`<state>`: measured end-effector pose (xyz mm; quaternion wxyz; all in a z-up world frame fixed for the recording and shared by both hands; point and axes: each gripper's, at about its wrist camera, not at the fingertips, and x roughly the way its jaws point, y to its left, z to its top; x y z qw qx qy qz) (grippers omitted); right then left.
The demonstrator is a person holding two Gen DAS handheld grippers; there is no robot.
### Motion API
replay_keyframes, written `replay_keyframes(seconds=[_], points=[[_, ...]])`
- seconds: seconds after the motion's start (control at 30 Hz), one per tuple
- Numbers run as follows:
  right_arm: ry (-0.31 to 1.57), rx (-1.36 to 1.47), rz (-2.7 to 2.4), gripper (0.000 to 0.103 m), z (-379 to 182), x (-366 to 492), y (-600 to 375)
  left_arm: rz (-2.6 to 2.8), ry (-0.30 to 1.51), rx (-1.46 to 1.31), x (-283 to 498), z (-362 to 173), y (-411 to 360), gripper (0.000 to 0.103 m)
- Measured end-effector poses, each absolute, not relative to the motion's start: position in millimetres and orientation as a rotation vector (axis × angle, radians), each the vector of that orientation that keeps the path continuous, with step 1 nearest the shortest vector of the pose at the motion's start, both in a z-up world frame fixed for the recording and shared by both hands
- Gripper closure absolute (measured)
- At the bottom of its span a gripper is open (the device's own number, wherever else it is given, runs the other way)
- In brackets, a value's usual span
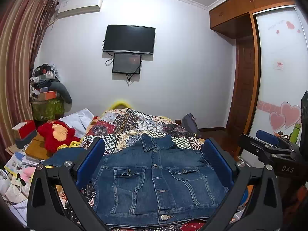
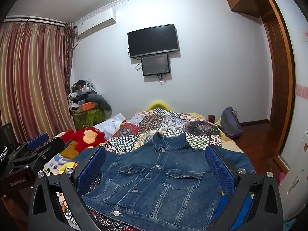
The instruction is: Fold large clothes
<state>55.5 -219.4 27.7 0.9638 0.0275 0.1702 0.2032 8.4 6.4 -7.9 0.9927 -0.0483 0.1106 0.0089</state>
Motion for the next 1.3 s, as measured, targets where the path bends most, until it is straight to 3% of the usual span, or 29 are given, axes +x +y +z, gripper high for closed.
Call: replay_keyframes(seconds=[1.3], points=[[0.344, 0.051, 0.412, 0.000, 30.6, 55.6, -219.9, 0.017, 0.236, -0.123, 10.0, -6.2, 10.1, 0.000]])
